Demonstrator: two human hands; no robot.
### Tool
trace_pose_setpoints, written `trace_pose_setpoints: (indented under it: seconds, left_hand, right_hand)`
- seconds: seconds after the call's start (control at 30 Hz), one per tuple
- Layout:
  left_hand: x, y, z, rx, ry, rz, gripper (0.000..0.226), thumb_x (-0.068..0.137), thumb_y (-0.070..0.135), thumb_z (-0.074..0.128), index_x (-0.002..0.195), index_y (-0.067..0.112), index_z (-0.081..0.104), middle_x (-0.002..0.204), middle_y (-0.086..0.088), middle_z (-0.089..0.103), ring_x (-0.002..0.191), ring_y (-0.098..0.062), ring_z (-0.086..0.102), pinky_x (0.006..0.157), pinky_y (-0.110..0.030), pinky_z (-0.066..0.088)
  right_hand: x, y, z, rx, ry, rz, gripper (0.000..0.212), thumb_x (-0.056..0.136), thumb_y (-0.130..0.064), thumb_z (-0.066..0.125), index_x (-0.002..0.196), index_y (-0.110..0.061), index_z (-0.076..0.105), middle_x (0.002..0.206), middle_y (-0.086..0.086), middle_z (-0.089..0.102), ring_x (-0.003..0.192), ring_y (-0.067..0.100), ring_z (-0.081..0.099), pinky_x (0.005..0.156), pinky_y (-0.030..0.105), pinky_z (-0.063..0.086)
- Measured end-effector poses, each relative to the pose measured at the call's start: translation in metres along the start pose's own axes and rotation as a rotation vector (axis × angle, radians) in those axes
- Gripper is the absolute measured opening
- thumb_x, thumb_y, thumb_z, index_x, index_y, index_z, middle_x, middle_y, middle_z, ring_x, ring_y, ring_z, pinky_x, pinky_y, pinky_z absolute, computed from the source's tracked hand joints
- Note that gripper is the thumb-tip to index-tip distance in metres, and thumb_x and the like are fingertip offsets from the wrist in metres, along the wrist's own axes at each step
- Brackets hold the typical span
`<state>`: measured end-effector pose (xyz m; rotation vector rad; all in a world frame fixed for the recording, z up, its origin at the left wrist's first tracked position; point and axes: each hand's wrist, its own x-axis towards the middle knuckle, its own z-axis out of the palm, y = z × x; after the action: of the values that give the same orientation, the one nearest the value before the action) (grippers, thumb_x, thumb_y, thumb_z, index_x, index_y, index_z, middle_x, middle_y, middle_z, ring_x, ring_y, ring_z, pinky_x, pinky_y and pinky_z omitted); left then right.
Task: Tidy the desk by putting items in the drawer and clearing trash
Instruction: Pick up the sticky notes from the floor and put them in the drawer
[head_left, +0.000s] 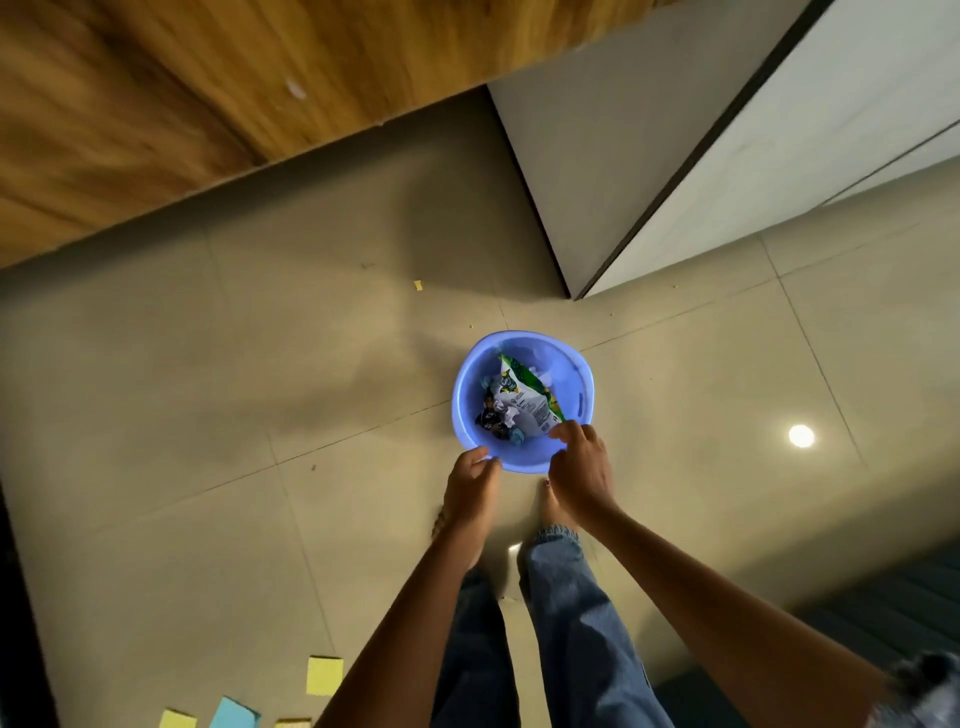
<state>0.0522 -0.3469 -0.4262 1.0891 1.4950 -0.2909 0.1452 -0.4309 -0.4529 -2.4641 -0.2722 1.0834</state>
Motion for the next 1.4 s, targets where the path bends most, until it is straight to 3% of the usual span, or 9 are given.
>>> trace_pose_setpoints:
  seconds: [0.17, 0.33, 0.5, 0.53, 0.63, 0.83, 1.03, 1.27, 1.4]
  left_hand:
    - [-0.024, -0.032, -0.015, 0.078, 0.051, 0.055, 0.036, 0.080, 0.040, 0.050, 0.114, 0.029, 0.060, 0.114, -0.002, 0.068, 0.106, -0.027, 0.061, 0.097, -0.044, 0.046]
    - [-0.049, -0.071, -0.038, 0.050, 0.112, 0.093, 0.030, 0.087, 0.030, 0.052, 0.114, 0.022, 0.062, 0.117, -0.003, 0.066, 0.114, -0.023, 0.056, 0.102, -0.042, 0.041]
    - [-0.077, -0.112, -0.059, -0.008, 0.261, 0.081, 0.041, 0.094, 0.023, 0.041, 0.133, 0.018, 0.052, 0.155, 0.000, 0.028, 0.145, -0.015, 0.017, 0.119, -0.032, 0.016]
    - [-0.082, -0.120, -0.061, -0.056, 0.277, 0.070, 0.042, 0.094, 0.022, 0.040, 0.134, 0.018, 0.050, 0.156, 0.000, 0.026, 0.145, -0.015, 0.018, 0.119, -0.031, 0.018]
    - [-0.098, -0.154, -0.070, -0.228, 0.306, -0.040, 0.036, 0.094, 0.025, 0.043, 0.128, 0.022, 0.053, 0.142, 0.000, 0.048, 0.127, -0.015, 0.047, 0.100, -0.022, 0.039]
    - [-0.117, -0.207, -0.072, -0.352, 0.355, -0.129, 0.030, 0.093, 0.026, 0.043, 0.121, 0.026, 0.056, 0.126, 0.002, 0.058, 0.110, -0.010, 0.055, 0.086, -0.020, 0.040]
    - [-0.109, -0.248, -0.068, -0.349, 0.345, -0.220, 0.032, 0.094, 0.028, 0.043, 0.125, 0.022, 0.052, 0.125, -0.004, 0.057, 0.108, -0.017, 0.056, 0.085, -0.024, 0.040]
    - [-0.099, -0.254, -0.087, -0.461, 0.336, -0.180, 0.033, 0.096, 0.026, 0.044, 0.125, 0.016, 0.054, 0.125, -0.006, 0.059, 0.114, -0.022, 0.057, 0.097, -0.033, 0.046]
    - [-0.096, -0.261, -0.112, -0.538, 0.358, -0.129, 0.030, 0.097, 0.025, 0.045, 0.125, 0.016, 0.053, 0.125, -0.004, 0.059, 0.111, -0.016, 0.057, 0.095, -0.026, 0.044]
  right_hand:
    - [-0.036, 0.011, 0.002, -0.121, -0.010, -0.040, 0.039, 0.077, 0.003, 0.049, 0.113, -0.012, 0.055, 0.116, 0.012, 0.052, 0.108, 0.031, 0.044, 0.087, 0.039, 0.040]
    - [-0.074, 0.000, 0.004, -0.280, -0.009, -0.131, 0.029, 0.083, -0.008, 0.054, 0.112, -0.013, 0.054, 0.117, 0.015, 0.051, 0.109, 0.033, 0.043, 0.090, 0.042, 0.037]
    - [-0.110, -0.021, 0.016, -0.466, 0.049, -0.278, 0.042, 0.078, -0.009, 0.063, 0.118, -0.007, 0.051, 0.124, 0.025, 0.045, 0.114, 0.039, 0.039, 0.090, 0.048, 0.032]
    - [-0.114, -0.023, 0.017, -0.490, 0.040, -0.319, 0.044, 0.077, -0.008, 0.064, 0.119, -0.006, 0.050, 0.125, 0.026, 0.044, 0.114, 0.040, 0.039, 0.090, 0.050, 0.032]
    - [-0.126, -0.028, 0.034, -0.579, -0.052, -0.446, 0.045, 0.075, -0.005, 0.065, 0.118, -0.004, 0.049, 0.124, 0.026, 0.043, 0.117, 0.042, 0.038, 0.093, 0.052, 0.031]
    - [-0.144, -0.040, 0.080, -0.687, -0.202, -0.578, 0.039, 0.082, -0.008, 0.059, 0.120, -0.009, 0.050, 0.130, 0.020, 0.044, 0.122, 0.037, 0.037, 0.094, 0.048, 0.030]
    - [-0.161, -0.045, 0.132, -0.755, -0.383, -0.734, 0.032, 0.091, -0.024, 0.054, 0.121, -0.015, 0.047, 0.128, 0.011, 0.044, 0.121, 0.032, 0.038, 0.096, 0.045, 0.031]
    - [-0.178, -0.044, 0.157, -0.946, -0.394, -0.800, 0.027, 0.096, -0.030, 0.047, 0.118, -0.014, 0.049, 0.125, 0.010, 0.047, 0.117, 0.029, 0.043, 0.093, 0.043, 0.037]
    - [-0.195, -0.043, 0.173, -1.029, -0.361, -0.855, 0.027, 0.095, -0.033, 0.049, 0.117, -0.016, 0.052, 0.123, 0.009, 0.052, 0.113, 0.027, 0.047, 0.089, 0.042, 0.040]
